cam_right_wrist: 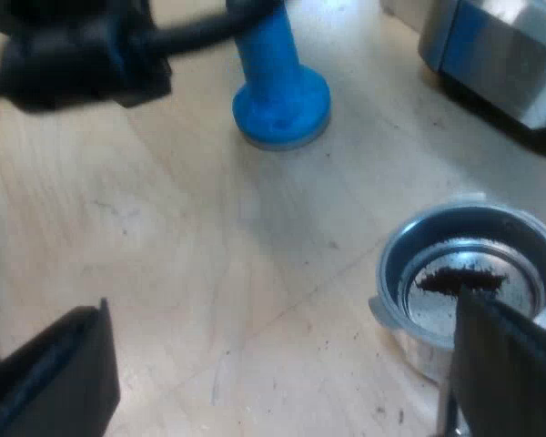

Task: Grind coffee beans and then tamp

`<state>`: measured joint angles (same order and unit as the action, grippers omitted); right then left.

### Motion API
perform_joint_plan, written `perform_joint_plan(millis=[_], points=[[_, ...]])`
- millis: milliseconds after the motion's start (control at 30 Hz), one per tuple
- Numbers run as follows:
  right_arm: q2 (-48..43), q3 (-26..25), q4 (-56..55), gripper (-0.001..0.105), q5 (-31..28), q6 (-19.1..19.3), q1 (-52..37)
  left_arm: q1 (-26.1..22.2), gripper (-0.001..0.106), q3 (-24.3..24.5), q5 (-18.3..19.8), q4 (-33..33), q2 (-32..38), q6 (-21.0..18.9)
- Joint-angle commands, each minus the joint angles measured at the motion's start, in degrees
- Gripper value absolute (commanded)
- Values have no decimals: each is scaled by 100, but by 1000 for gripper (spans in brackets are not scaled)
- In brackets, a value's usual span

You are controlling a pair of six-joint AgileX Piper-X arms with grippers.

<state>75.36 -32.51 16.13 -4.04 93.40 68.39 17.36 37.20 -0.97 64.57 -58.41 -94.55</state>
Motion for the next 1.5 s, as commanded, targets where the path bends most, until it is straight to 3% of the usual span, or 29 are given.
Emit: perform_joint_plan(millis=[33, 267, 333, 533, 800, 1167, 1233, 1333, 1500], points=[[-304, -115, -727, 77, 26, -49, -11, -3, 86, -2, -91, 254, 496, -117], [-944, -346, -1975, 77, 43, -54, -11, -3, 86, -2, -91, 437, 1566, -258], [-1236, -618, -2848, 77, -5, -54, -11, -3, 86, 71, -91, 474, 2007, -270], [-1590, -1270, -4127, 77, -492, 207, -11, -3, 86, 508, -91, 473, 2481, -330], [-1671, -2339, -5346, 77, -1341, 240, -87, -3, 86, 1356, -91, 39, 2491, -350], [-1721, -3296, -6640, 77, -1340, 43, -1414, -3, 86, 2190, -91, -241, 2144, -436], [-1851, -3295, -6934, 77, -1340, -20, -1782, -138, 86, 2367, 242, -231, 1819, -761], [-2085, -3295, -7238, 77, -1340, -24, -2349, -467, 86, 2380, 736, -230, 1606, -856], [-2408, -3295, -7429, 77, -1331, -14, -3100, -991, 86, 2380, 780, -181, 1447, -855]])
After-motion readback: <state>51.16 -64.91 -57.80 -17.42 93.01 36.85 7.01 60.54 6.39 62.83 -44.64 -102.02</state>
